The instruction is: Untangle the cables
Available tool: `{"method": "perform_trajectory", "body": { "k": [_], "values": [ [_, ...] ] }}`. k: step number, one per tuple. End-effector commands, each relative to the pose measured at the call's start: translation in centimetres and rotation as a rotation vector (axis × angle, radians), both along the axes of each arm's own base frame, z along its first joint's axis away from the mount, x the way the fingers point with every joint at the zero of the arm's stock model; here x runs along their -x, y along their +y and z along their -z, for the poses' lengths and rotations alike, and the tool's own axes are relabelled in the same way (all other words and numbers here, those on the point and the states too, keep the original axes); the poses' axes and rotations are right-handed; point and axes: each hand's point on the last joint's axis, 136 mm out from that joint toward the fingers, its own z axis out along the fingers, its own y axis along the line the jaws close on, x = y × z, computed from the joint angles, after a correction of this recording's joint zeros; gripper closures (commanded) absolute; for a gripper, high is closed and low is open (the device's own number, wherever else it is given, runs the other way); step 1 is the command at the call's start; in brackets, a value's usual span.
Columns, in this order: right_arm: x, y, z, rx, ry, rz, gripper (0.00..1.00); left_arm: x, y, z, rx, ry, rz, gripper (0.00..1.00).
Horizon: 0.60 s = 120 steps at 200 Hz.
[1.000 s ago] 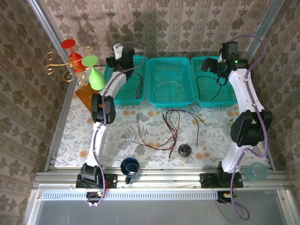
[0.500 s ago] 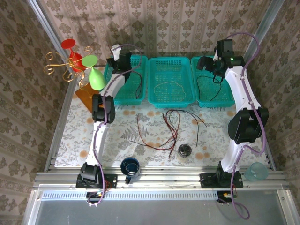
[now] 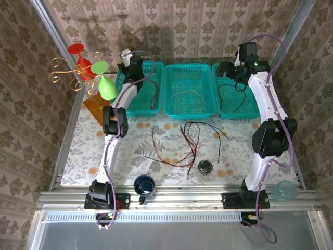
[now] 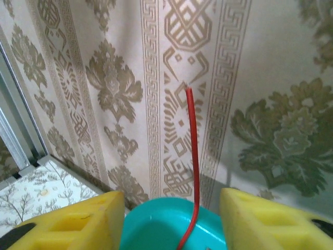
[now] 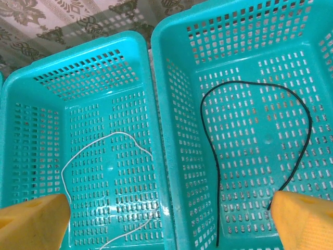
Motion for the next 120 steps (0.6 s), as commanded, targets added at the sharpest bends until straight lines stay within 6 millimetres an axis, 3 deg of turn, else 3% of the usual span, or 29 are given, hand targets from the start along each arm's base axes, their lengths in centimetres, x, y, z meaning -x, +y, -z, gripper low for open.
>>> {"method": "perform_trajectory", "body": {
  "k": [1, 18, 66, 95, 103, 120],
  "values": [
    [0.16, 1.08, 0.14, -0.018, 0.026, -0.031, 0.00, -0.76, 0.46, -1.29, -0.006, -0.080, 0.017, 0.54],
    [0.22, 1.12, 0.07, -0.017, 0.027, -0.034, 0.00, -0.99, 0.51, -1.05, -0.004, -0.092, 0.027, 0.58],
    [0.18, 1.31, 0.02, -0.022, 0.028, -0.042, 0.00, -1.04, 0.66, -1.23, -0.013, -0.107, 0.025, 0.85],
    [0.34, 1.45, 0.01, -0.022, 0.031, -0.050, 0.00, -1.02, 0.73, -1.35, -0.024, -0.114, 0.019, 0.92],
    [0.39, 1.47, 0.06, -0.019, 0.034, -0.052, 0.00, -0.93, 0.93, -1.28, -0.029, -0.112, 0.007, 1.00],
    [0.62, 1.30, 0.18, -0.012, 0.037, -0.048, 0.00, -0.79, 1.07, -1.39, -0.038, -0.122, -0.008, 1.00]
  ]
}}
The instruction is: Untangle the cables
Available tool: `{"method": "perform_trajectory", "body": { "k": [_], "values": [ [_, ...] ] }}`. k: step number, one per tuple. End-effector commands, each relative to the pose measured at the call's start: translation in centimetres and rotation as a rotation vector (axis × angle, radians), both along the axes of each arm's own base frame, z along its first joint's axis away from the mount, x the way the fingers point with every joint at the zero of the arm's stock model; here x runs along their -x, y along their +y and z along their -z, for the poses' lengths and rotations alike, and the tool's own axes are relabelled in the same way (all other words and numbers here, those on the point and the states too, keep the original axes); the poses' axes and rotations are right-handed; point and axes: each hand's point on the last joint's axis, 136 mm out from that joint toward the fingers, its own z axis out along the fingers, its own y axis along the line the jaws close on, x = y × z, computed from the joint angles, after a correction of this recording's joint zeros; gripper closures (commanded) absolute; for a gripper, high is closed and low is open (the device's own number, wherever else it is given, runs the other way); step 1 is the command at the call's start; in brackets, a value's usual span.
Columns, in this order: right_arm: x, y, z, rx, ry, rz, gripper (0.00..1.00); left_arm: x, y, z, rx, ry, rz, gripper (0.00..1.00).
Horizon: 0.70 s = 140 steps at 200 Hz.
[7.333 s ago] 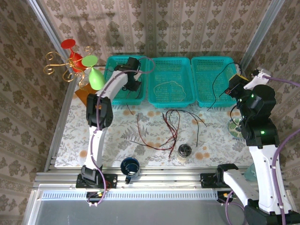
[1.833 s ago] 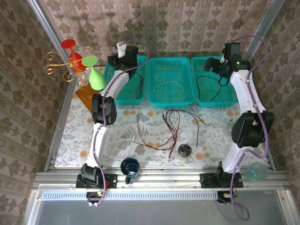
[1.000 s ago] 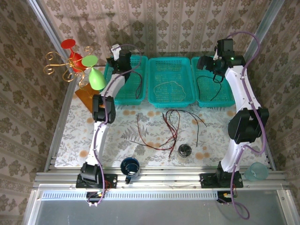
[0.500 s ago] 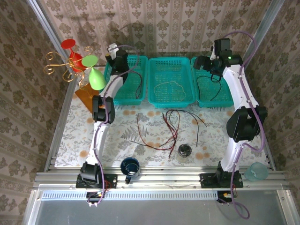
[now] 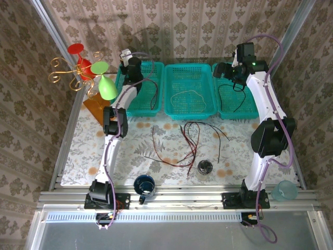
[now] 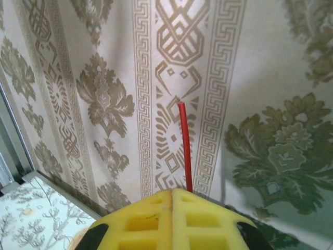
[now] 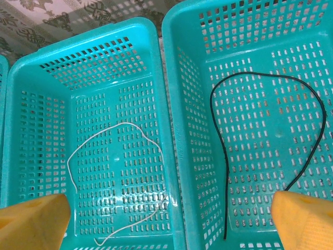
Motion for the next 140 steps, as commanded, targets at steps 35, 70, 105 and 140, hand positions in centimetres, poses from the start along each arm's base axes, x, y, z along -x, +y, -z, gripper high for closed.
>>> {"method": "perform_trajectory", "body": {
  "k": [35, 70, 105, 140],
  "values": [
    [0.4, 0.5, -0.2, 0.001, 0.014, -0.023, 0.00, 0.2, 1.0, -1.1, -0.007, -0.080, -0.052, 0.95],
    [0.0, 0.6, -0.4, -0.001, 0.015, -0.029, 0.00, -0.1, 0.9, -0.7, 0.014, -0.101, -0.032, 0.52],
    [-0.2, 1.0, -0.3, -0.001, 0.018, -0.039, 0.00, -0.4, 1.5, 0.2, 0.052, -0.119, -0.032, 0.48],
    [-0.7, 1.3, 0.2, -0.008, 0.025, -0.043, 0.00, -0.7, 1.4, 0.3, 0.051, -0.156, -0.008, 0.50]
  ]
}}
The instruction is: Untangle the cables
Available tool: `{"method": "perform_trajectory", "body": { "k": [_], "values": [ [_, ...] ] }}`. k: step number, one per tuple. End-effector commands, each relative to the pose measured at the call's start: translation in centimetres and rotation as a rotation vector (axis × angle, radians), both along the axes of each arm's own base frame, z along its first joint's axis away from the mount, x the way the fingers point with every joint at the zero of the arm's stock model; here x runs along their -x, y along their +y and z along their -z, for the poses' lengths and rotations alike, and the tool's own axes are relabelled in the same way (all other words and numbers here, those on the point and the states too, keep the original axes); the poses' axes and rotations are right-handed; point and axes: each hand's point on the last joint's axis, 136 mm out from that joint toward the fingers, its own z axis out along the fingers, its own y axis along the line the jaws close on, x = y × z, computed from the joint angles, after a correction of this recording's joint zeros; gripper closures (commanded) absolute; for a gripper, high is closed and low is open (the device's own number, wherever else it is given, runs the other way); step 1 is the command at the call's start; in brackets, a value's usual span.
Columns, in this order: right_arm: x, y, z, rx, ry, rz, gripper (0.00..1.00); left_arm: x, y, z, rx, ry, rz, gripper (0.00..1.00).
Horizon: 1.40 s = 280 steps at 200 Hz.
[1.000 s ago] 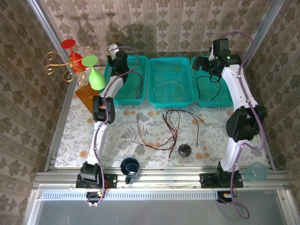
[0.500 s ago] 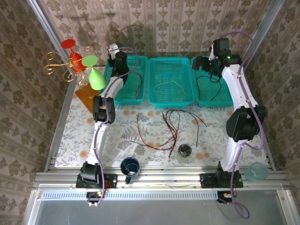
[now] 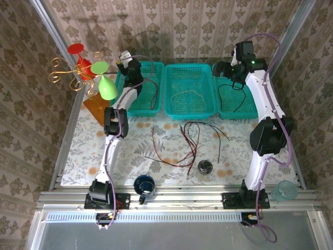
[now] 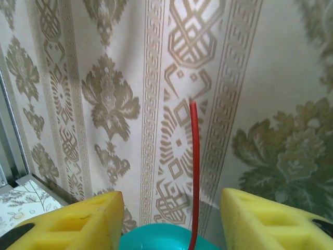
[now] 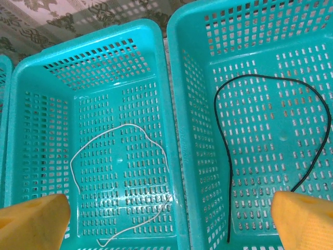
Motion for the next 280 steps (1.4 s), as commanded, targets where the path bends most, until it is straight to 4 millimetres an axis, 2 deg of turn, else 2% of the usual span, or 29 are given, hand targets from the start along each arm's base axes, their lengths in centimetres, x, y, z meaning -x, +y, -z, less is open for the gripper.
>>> {"method": "perform_trajectory", "body": {
  "k": [1, 27, 43, 66, 96, 109, 131, 173, 189, 211, 235, 265, 280],
  "values": [
    [-0.1, 0.8, 0.2, -0.008, 0.017, -0.032, 0.00, -0.4, 1.0, -0.7, 0.024, -0.077, 0.005, 0.50],
    [-0.4, 1.4, 0.3, -0.009, 0.020, -0.044, 0.00, -0.7, 1.3, -0.8, 0.019, -0.099, 0.016, 0.53],
    [-0.5, 1.6, 0.2, -0.006, 0.022, -0.053, 0.00, -0.7, 1.6, -0.6, 0.022, -0.107, 0.017, 0.58],
    [-0.6, 1.8, 0.3, -0.006, 0.026, -0.055, 0.00, -0.9, 1.1, -0.7, 0.008, -0.118, 0.045, 0.63],
    [-0.7, 2.1, 0.5, -0.010, 0.026, -0.061, 0.00, -0.9, 1.2, -1.2, -0.006, -0.133, 0.046, 0.80],
    [-0.7, 2.4, 0.5, -0.012, 0.027, -0.067, 0.00, -1.0, 1.6, -1.3, 0.002, -0.143, 0.043, 0.79],
    [-0.8, 2.5, 0.6, -0.011, 0.033, -0.073, 0.00, -1.1, 2.3, -1.2, 0.015, -0.149, 0.035, 0.65],
    [-0.9, 2.6, 1.0, -0.012, 0.039, -0.076, 0.00, -1.2, 2.6, -0.7, 0.013, -0.148, 0.038, 0.64],
    [-1.0, 2.7, 1.0, -0.013, 0.041, -0.080, 0.00, -1.3, 2.8, -0.7, 0.016, -0.149, 0.038, 0.74],
    [-1.1, 2.8, 1.0, -0.011, 0.041, -0.085, 0.00, -1.4, 2.7, -0.7, 0.006, -0.150, 0.052, 0.82],
    [-1.1, 2.8, 1.1, -0.011, 0.044, -0.085, 0.00, -1.4, 2.5, -0.8, 0.000, -0.153, 0.064, 1.00],
    [-1.0, 2.9, 1.0, -0.010, 0.044, -0.088, 0.00, -1.3, 2.2, -1.0, -0.019, -0.152, 0.062, 1.00],
    [-0.9, 2.8, 0.8, -0.010, 0.041, -0.088, 0.00, -1.2, 1.3, -1.3, -0.044, -0.152, 0.068, 1.00]
  ]
}}
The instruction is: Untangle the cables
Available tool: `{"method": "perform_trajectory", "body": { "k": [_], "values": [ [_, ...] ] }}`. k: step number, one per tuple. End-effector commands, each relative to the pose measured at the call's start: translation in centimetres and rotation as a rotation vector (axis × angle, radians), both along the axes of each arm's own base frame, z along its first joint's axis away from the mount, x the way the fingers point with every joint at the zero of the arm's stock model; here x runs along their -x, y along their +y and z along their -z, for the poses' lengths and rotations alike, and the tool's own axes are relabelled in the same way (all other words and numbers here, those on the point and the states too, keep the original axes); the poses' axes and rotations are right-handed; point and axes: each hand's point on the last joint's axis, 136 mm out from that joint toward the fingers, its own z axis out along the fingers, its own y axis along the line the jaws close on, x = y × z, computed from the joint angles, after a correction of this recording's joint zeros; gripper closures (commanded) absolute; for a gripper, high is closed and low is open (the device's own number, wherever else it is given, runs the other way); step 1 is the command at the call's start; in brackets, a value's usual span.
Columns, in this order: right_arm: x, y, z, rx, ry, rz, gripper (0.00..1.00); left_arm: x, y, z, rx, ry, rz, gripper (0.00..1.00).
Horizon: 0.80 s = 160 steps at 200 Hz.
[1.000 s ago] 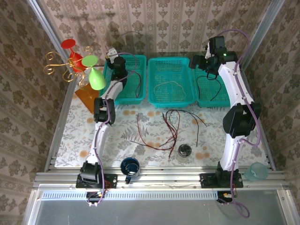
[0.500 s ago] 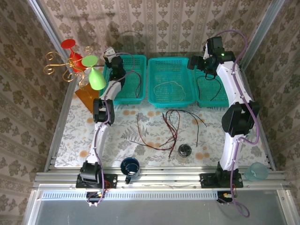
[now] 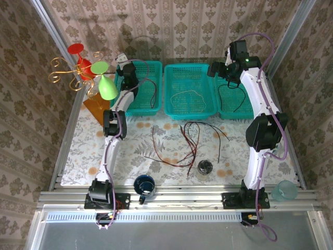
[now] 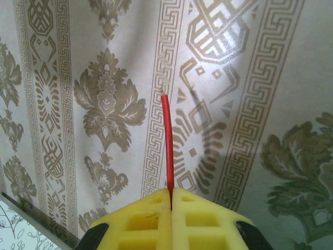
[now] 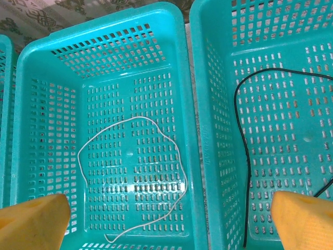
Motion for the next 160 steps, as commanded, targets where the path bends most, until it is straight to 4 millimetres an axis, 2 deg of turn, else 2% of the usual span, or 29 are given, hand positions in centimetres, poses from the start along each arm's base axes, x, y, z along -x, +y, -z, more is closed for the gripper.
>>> {"method": "perform_trajectory", "body": {
  "k": [1, 47, 96, 129, 160],
  "values": [
    [0.1, 0.7, -0.2, 0.000, 0.007, -0.034, 0.00, 0.2, -0.5, -1.8, -0.036, -0.048, 0.005, 1.00],
    [0.7, 0.7, -1.1, 0.001, -0.004, -0.038, 0.00, 1.3, -3.5, -3.9, -0.083, -0.067, 0.039, 1.00],
    [1.6, 0.7, -1.8, 0.001, -0.018, -0.040, 0.00, 3.1, -6.8, -5.0, -0.124, -0.057, 0.073, 1.00],
    [2.3, 0.8, -1.8, -0.006, -0.026, -0.041, 0.00, 4.3, -7.3, -5.0, -0.130, -0.028, 0.071, 1.00],
    [2.7, 0.7, -1.4, -0.006, -0.024, -0.040, 0.00, 5.1, -7.5, -4.0, -0.073, 0.058, 0.102, 1.00]
  ]
}}
